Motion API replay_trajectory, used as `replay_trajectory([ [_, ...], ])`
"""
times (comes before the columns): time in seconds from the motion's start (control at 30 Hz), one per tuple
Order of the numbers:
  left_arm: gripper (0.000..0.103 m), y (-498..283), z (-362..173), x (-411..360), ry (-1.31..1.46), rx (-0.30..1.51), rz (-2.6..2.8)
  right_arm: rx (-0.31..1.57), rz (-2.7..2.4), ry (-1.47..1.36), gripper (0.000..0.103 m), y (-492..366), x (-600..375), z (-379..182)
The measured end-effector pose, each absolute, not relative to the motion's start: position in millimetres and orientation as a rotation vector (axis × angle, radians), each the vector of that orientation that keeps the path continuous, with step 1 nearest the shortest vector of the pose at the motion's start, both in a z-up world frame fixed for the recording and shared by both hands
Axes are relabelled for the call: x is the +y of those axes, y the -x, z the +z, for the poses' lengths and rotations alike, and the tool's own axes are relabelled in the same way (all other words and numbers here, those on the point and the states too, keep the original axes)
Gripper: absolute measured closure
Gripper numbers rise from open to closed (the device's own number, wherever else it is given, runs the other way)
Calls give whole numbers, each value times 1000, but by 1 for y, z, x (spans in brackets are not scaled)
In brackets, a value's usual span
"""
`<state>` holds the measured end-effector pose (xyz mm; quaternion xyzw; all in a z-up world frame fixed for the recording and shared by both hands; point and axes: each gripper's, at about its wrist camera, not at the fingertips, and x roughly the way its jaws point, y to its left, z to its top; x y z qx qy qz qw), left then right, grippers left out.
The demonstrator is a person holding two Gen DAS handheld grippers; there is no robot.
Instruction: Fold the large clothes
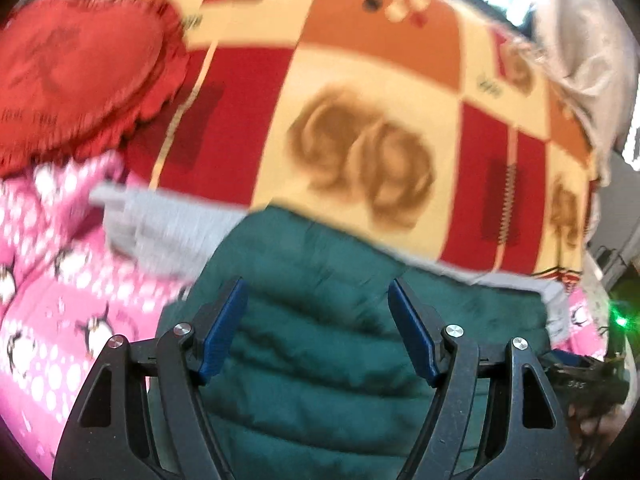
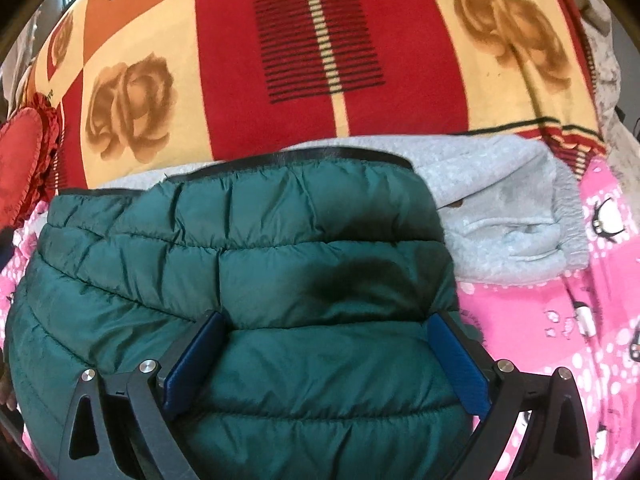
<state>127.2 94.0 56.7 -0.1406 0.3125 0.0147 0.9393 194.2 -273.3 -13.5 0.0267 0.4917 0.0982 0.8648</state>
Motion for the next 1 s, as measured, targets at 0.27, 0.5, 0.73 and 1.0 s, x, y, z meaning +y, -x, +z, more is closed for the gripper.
replay_trajectory([
  [0.27, 30, -152, 19, 69, 174, 894, -42, 901, 357, -142, 2, -157, -258, 23],
  [0.5, 27, -151, 11, 62, 125, 888, -20, 981, 352, -45, 0, -167, -235, -8],
  [0.73, 24, -149, 6, 64, 147, 894, -27, 988, 360, -18, 0, -165, -233, -14],
  [1.0, 23, -148, 6, 65, 161, 891, -38, 971, 360, 2, 0, -163, -232, -15],
])
